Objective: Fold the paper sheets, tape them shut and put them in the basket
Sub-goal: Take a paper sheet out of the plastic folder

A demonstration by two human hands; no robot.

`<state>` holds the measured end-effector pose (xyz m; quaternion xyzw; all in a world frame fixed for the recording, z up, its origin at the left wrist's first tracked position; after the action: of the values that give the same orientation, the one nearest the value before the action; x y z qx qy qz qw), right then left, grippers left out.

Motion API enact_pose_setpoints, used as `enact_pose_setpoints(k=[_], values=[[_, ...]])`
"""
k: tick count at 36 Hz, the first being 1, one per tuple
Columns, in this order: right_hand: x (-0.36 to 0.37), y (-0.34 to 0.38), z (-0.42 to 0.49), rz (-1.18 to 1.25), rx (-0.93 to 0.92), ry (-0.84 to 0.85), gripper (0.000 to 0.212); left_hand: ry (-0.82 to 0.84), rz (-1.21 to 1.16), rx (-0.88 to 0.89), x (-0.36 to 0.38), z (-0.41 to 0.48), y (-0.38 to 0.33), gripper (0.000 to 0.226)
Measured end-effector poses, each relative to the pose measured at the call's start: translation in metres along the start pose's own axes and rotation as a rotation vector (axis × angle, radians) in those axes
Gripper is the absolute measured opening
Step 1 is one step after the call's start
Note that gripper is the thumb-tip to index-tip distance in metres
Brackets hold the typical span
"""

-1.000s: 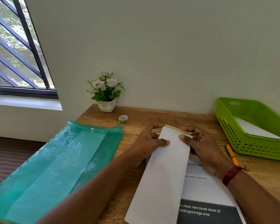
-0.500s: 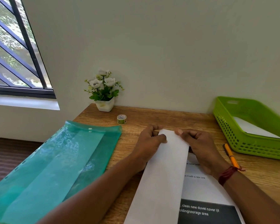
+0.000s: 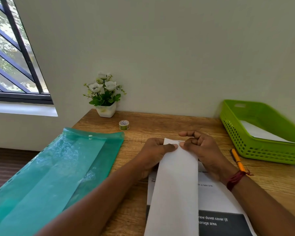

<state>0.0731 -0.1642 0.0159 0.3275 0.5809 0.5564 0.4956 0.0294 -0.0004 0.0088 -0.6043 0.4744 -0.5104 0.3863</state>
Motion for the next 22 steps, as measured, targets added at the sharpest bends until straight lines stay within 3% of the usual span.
enact_pose_setpoints(k=[6, 13, 22], values=[[0.009, 0.004, -0.004, 0.04, -0.026, 0.015, 0.028, 0.09, 0.002, -0.019, 0.003, -0.006, -0.001, 0.037], [0.007, 0.004, -0.003, 0.105, -0.012, -0.012, 0.024, 0.083, 0.003, 0.008, 0.001, -0.005, -0.006, 0.02], [0.001, -0.002, 0.003, 0.122, 0.004, -0.097, 0.024, -0.024, -0.026, 0.018, -0.001, -0.002, -0.007, 0.018]])
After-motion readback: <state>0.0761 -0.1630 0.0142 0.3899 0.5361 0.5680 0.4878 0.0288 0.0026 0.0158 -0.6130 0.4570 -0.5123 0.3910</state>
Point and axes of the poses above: each hand's wrist, its own z-axis towards the middle knuckle, its own x-axis out of the palm, y = z × x, the point moved 2 cm from there along z, towards the middle knuckle, and after that the axes turned 10 degrees about -z, right-handed, at the moved point
